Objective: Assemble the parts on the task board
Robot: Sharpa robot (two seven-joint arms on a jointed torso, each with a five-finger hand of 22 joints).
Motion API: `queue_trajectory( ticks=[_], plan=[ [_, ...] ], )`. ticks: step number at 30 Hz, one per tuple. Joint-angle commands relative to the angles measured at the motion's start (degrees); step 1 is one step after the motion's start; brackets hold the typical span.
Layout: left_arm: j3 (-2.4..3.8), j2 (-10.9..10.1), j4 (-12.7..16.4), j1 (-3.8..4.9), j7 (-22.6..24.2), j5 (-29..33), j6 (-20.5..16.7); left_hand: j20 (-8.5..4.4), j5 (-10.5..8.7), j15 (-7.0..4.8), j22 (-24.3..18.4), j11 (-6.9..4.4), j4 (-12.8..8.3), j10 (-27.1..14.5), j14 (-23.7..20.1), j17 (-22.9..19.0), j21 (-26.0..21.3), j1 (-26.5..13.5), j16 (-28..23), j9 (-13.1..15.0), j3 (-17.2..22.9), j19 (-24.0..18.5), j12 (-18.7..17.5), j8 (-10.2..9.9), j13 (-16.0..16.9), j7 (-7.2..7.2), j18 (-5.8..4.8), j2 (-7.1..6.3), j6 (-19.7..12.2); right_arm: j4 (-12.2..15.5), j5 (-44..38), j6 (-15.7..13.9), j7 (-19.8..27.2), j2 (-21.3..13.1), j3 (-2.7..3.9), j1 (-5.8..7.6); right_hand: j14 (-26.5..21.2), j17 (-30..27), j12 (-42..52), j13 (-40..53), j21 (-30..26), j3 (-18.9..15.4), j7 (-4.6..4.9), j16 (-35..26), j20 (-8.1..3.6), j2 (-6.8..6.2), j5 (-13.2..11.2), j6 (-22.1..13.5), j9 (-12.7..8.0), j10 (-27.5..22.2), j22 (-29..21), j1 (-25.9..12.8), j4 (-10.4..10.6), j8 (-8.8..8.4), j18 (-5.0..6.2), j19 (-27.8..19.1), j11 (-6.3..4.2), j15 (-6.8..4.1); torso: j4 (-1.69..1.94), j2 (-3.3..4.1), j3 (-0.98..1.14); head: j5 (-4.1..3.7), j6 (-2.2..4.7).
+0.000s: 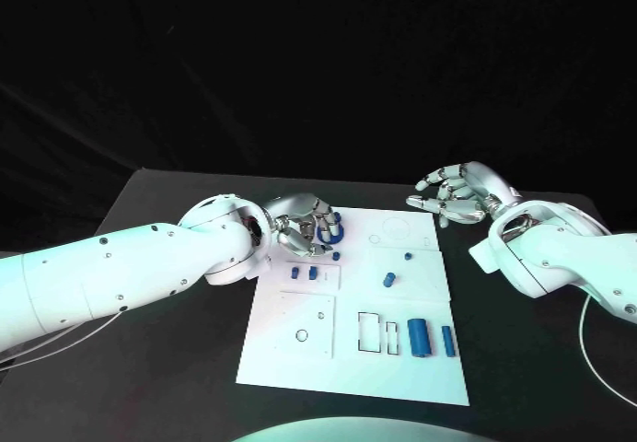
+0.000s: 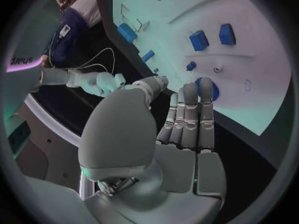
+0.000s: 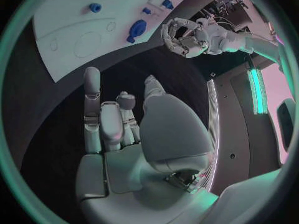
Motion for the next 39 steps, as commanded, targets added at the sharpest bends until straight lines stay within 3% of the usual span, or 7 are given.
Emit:
queue_trajectory(
  ticks=[1,4,10,15,19,25,39],
  plan=[
    [-0.34,1.4,-1.0,-0.21,7.2,-12.8,-2.1,0.15,-0.31,-0.18,0.4,-0.01,-0.7,1.3,-0.3,-0.8,0.1,0.7,0.4,-2.4,-0.1,-0.4,-1.7,-1.3,-2.2,-0.28,0.67,-0.14,1.8,-0.2,0.5,-0.4,2.3,0.1,0.00,-0.04,-0.8,-3.1,-3.3,-4.0,-2.3,-0.4,-0.16,-2.8,0.03,0.03,-0.2,0.4,-0.1,-2.2,-1.6,0.9,-0.1,0.58,0.60,-0.3,-0.25,-0.10,-0.03,0.02,0.06,-0.18,0.16],
    [-0.75,2.9,-2.3,-0.33,7.7,-17.1,-1.8,0.17,-0.33,-0.09,0.6,0.12,-1.0,1.6,-0.1,-1.3,0.3,0.7,0.8,-4.0,-0.3,-0.4,-2.7,-2.2,-3.5,-0.77,0.67,-0.27,2.5,-0.3,0.8,-0.5,2.7,0.2,0.00,-0.06,-2.3,-8.6,-8.4,-10.1,-4.6,-0.6,-0.15,-7.8,0.09,0.19,-0.1,0.4,-0.3,-5.6,-3.1,1.1,-0.1,0.86,0.58,-0.5,-0.23,-0.05,-0.02,0.04,0.06,-0.23,0.30],
    [-1.16,5.5,-4.8,-0.42,6.6,-23.9,1.7,0.14,-0.36,-0.19,1.9,-0.05,-1.0,2.7,2.4,-1.3,2.3,-0.1,5.0,-6.5,-1.8,1.0,-3.5,-3.3,-5.3,-0.75,0.72,-0.71,5.5,-0.4,1.1,-0.7,3.2,0.4,0.00,-0.09,-2.7,-10.6,-9.2,-11.5,-6.0,-0.9,-0.11,-10.2,0.16,0.22,-0.2,0.3,-0.4,-5.6,-4.1,1.2,-0.1,1.02,0.57,-0.3,-0.17,0.00,-0.04,0.07,0.09,-0.21,0.29],
    [-1.60,7.3,-6.6,-0.44,5.2,-27.0,2.7,0.04,-0.41,-0.28,2.8,-0.17,-0.9,3.1,5.9,3.7,3.7,-0.2,9.9,-7.9,-2.5,1.7,-3.5,-4.1,-6.0,-0.70,0.73,-0.68,6.3,-0.4,1.2,-0.9,3.4,0.5,0.00,-0.11,-3.0,-12.0,-9.9,-12.5,-6.8,-1.1,-0.03,-12.0,0.23,0.20,-0.1,0.1,-0.5,-5.9,-4.7,1.1,-0.1,1.09,0.55,-0.2,-0.09,0.08,-0.07,0.07,0.14,-0.22,0.37],
    [-1.78,8.5,-7.9,-0.46,4.1,-28.4,3.3,-0.01,-0.35,-0.31,3.3,-0.18,-1.0,3.1,7.1,5.3,4.4,0.1,11.5,-8.4,-2.4,2.0,-3.6,-4.3,-6.4,-0.59,0.73,-0.44,6.8,-0.3,1.2,-1.0,3.4,0.5,0.00,-0.11,-3.1,-12.2,-10.0,-12.6,-6.9,-1.2,-0.03,-12.2,0.24,0.19,-0.1,0.1,-0.5,-5.9,-4.8,1.1,-0.1,1.13,0.55,-0.1,-0.09,0.08,-0.15,0.14,0.08,-0.22,0.38],
    [-1.86,9.6,-8.9,-0.45,2.6,-29.4,6.2,0.03,-0.41,-0.29,3.7,-0.17,-1.0,3.2,7.8,6.2,5.0,0.2,12.7,-8.7,-2.4,2.1,-3.7,-4.3,-6.7,-0.91,0.70,-0.37,7.5,-0.3,1.2,-1.1,3.3,0.5,0.00,-0.11,-3.1,-12.3,-10.0,-12.7,-7.0,-1.2,-0.03,-12.4,0.24,0.19,-0.1,0.1,-0.5,-5.9,-4.8,1.1,-0.1,1.15,0.56,-0.1,-0.08,0.09,-0.12,0.16,0.16,-0.34,0.22],
    [-1.87,10.8,-10.7,-0.44,-0.3,-30.2,8.3,-0.11,-0.39,-0.42,4.8,-0.31,-1.6,3.9,8.6,7.2,6.5,1.5,14.5,-9.7,-0.8,2.1,-3.8,-4.5,-7.5,-0.83,0.76,0.76,9.3,-0.2,1.2,-1.1,3.2,0.6,0.00,-0.11,-3.1,-12.4,-10.1,-12.8,-7.1,-1.2,-0.03,-12.6,0.25,0.20,-0.1,0.1,-0.5,-5.9,-4.9,1.0,-0.1,1.19,0.56,-0.1,-0.08,0.09,-0.01,0.07,0.04,-0.39,0.03]
  ],
)
